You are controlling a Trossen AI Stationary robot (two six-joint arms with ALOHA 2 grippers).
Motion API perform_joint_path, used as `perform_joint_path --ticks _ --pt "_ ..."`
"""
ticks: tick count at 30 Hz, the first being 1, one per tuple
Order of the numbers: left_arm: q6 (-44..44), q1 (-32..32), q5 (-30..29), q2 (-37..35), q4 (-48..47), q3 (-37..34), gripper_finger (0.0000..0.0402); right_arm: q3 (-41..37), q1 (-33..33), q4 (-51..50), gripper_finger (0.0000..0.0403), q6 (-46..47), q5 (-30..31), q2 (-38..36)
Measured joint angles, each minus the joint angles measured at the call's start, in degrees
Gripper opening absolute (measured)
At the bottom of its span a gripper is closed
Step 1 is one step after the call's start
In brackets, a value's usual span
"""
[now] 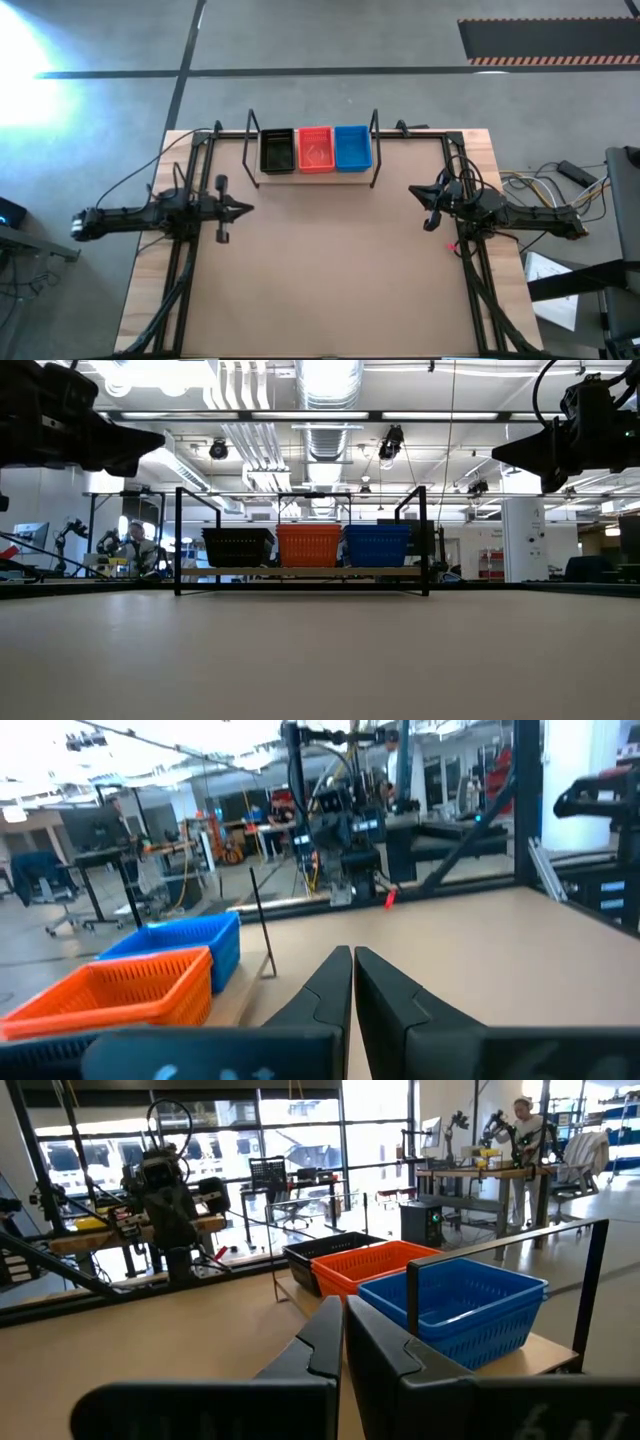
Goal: Stack baskets on shelf by color
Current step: Return to Home Position
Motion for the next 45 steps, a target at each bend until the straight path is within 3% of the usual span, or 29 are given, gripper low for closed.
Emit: perform_joint_path --ticks 8,45 --pt "0.0 0.0 0.0 -4.6 0.2 0.0 0.0 0.0 0.0 0.0 0.0009 0.0 0.0 0.0" --pt "0.0 0.0 0.0 -3.5 1.2 0.0 0.0 0.0 0.1 0.0 0.0009 0.0 0.0 0.6"
